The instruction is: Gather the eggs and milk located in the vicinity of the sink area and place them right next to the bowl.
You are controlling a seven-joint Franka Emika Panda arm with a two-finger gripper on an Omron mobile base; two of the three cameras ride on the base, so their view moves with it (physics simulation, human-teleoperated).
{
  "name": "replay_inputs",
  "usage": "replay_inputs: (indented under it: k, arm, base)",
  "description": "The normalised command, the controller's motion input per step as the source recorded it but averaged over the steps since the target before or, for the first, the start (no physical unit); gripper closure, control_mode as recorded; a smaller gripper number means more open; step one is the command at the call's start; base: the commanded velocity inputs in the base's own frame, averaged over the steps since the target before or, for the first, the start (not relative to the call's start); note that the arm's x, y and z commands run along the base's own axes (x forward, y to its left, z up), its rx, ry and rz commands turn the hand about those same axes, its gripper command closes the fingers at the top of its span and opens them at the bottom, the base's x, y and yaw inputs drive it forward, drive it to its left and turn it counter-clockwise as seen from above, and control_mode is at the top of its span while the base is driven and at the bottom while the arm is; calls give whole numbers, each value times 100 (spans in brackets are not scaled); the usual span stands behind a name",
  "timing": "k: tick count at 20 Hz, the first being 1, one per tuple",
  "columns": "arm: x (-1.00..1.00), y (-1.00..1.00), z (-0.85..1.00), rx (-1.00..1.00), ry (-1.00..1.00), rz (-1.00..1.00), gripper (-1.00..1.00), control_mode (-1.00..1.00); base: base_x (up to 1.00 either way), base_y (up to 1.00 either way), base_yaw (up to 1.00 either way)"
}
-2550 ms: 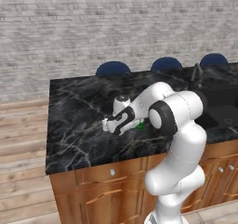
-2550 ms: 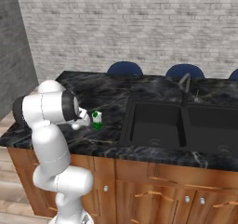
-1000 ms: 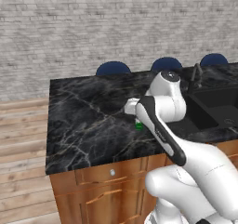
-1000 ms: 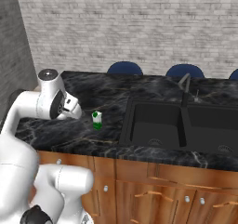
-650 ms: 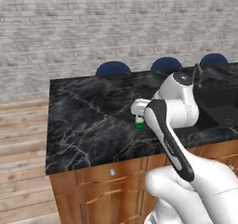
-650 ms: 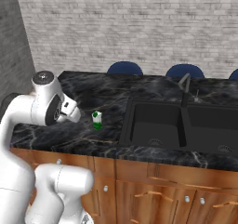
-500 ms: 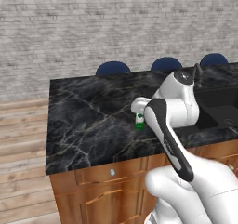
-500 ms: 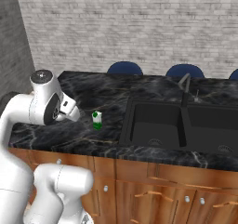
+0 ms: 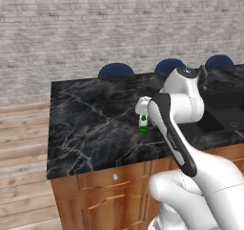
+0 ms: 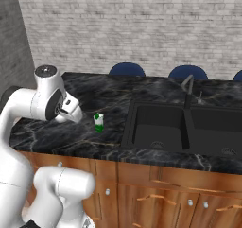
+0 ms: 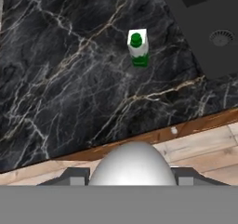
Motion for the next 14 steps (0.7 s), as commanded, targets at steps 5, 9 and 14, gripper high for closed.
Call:
replay_inputs:
  k: [5, 9, 14]
  arm:
    - [0, -4, 0, 0, 6, 0, 100, -100]
    - [0, 0, 1, 0, 2, 0, 100, 100]
    - [0, 0, 0, 0, 0, 0, 100, 100]
  base:
    - [0, 0, 0]
    - [0, -11, -1]
    - [-6, -47, -5]
